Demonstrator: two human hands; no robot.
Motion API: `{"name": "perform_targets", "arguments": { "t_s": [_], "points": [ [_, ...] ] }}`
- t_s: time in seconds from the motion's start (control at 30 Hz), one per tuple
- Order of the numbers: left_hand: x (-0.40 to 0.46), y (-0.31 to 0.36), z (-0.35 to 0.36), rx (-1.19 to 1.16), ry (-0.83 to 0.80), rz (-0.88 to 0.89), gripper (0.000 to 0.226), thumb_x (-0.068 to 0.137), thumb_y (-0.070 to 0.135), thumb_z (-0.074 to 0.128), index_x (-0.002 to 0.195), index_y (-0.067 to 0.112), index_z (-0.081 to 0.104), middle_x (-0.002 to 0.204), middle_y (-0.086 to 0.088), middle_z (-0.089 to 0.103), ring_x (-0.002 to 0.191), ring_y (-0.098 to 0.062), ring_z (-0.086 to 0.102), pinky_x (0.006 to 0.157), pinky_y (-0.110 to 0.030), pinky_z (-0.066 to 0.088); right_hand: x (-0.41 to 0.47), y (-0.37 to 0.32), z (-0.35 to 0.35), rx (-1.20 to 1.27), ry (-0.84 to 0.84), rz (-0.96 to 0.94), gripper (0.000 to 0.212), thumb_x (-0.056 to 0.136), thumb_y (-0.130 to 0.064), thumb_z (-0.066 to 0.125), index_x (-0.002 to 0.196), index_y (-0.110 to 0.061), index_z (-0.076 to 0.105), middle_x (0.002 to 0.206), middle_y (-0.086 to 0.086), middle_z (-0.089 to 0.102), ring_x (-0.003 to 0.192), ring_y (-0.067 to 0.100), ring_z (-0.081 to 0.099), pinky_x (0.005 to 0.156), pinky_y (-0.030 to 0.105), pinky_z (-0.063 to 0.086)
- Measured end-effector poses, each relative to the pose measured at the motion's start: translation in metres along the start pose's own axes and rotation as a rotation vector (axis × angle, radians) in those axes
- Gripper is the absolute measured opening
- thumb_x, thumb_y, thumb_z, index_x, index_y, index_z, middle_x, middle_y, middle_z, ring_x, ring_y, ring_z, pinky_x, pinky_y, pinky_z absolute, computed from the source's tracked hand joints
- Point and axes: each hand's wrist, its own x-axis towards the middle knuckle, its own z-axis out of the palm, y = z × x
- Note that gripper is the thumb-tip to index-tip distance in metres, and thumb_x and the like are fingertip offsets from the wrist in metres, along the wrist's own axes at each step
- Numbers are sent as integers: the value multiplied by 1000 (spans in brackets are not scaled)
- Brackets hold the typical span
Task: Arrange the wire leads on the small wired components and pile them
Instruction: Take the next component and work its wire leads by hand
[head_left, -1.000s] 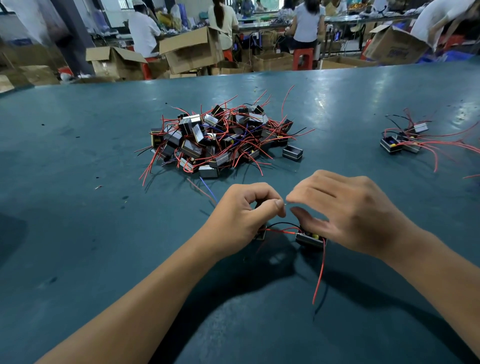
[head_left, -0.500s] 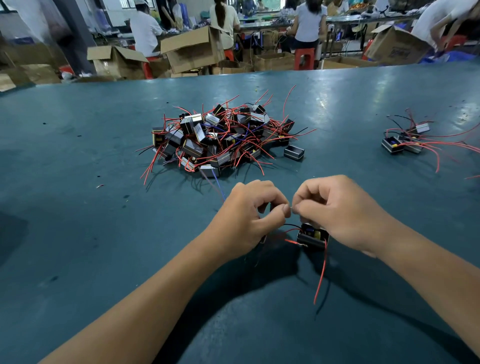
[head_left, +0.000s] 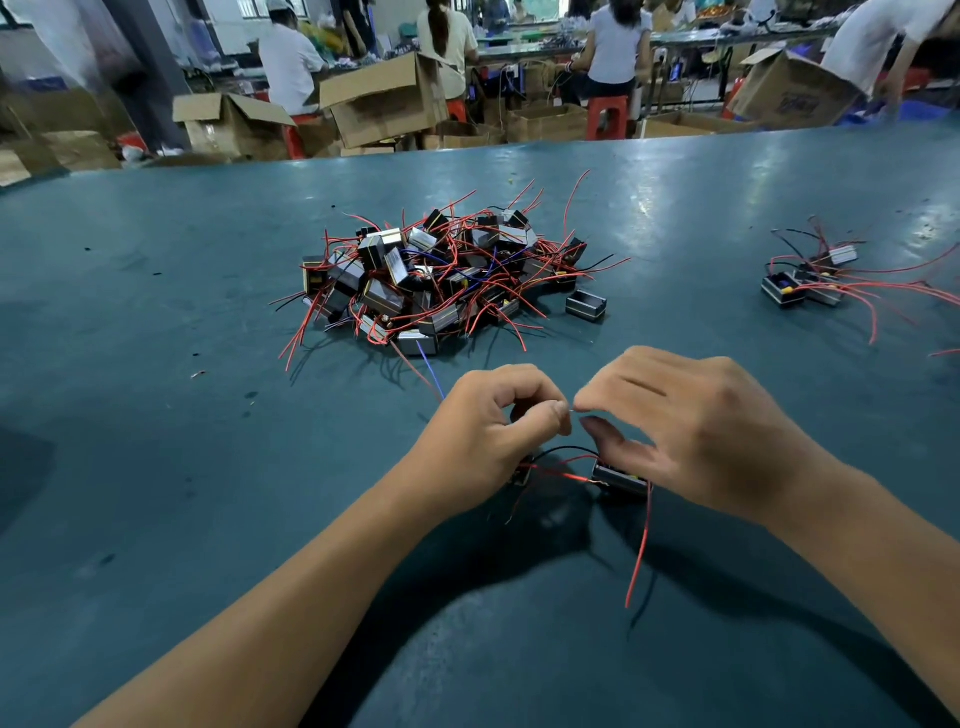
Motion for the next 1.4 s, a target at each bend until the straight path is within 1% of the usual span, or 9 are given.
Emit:
{"name": "perform_targets", "arguments": {
  "t_s": [0.23, 0.47, 0.57, 0.67, 0.77, 0.9, 1.13, 1.23, 1.4],
  "points": [
    [0, -2, 0, -7, -17, -12, 20, 95, 8, 62, 77, 14, 69, 71, 7, 60, 69, -8, 54, 67, -15, 40, 5, -2, 1, -6, -13, 8, 14, 90, -9, 58, 79, -9, 67, 69, 0, 56, 58, 20, 53, 45, 31, 39],
    [1, -5, 4, 123, 4, 70, 15, 91, 23, 62, 77, 25, 65, 73, 19, 58, 76, -3, 54, 77, -27, 38, 14, -12, 5, 1186, -252, 1106, 15, 85, -11, 57, 70, -9, 56, 56, 0, 53, 45, 8, 43, 34, 18, 29],
    [1, -4, 6, 150, 9, 81, 16, 92, 24, 61, 77, 30, 62, 75, 25, 57, 77, -4, 53, 80, -29, 35, 14, -9, 2, 1645, -274, 1359, 23, 91, -8, 51, 69, -11, 53, 59, -1, 48, 44, 6, 39, 27, 15, 23],
    [1, -5, 5, 92, 19, 43, 17, 91, 22, 59, 76, 22, 66, 72, 18, 57, 73, -7, 54, 77, -24, 38, 10, -8, 2, 1335, -193, 1187, 15, 89, -9, 58, 74, -9, 61, 63, 2, 59, 47, 11, 50, 35, 18, 32],
    [1, -4, 2, 1, 17, -1, 18, 91, 20, 58, 77, 18, 68, 71, 13, 58, 70, -2, 53, 70, -15, 39, 3, -5, -1, 553, 21, 613, 7, 88, -11, 65, 85, -18, 67, 72, -6, 66, 60, 3, 58, 55, 11, 41],
    [1, -4, 2, -22, -1, -11, 19, 91, 22, 59, 76, 17, 69, 70, 14, 59, 69, -1, 54, 68, -15, 40, -2, -3, -2, 35, 0, 77, 10, 89, -15, 63, 94, -13, 72, 86, -1, 66, 76, 20, 65, 49, 35, 50],
    [1, -6, 0, -48, -14, -38, 20, 96, 15, 62, 79, 14, 70, 69, 12, 59, 62, -2, 49, 61, -12, 36, 6, 0, 0, -27, 8, -18, 22, 100, -15, 55, 86, -12, 72, 76, 1, 63, 66, 24, 61, 45, 39, 46],
    [1, -7, 0, -30, -11, -21, 18, 97, 12, 63, 81, 10, 71, 76, -5, 65, 71, -21, 57, 65, -19, 42, 7, 0, 2, 54, -31, 18, 20, 98, -15, 54, 86, -8, 69, 76, 1, 59, 64, 22, 57, 47, 38, 46],
    [1, -7, 1, 47, -25, 40, 15, 98, 16, 64, 86, 9, 69, 78, -3, 61, 75, -19, 55, 73, -29, 43, 3, -3, 4, 436, -147, 430, 9, 94, -16, 64, 85, -17, 62, 71, -9, 60, 55, 4, 51, 53, 15, 39]
  ]
}}
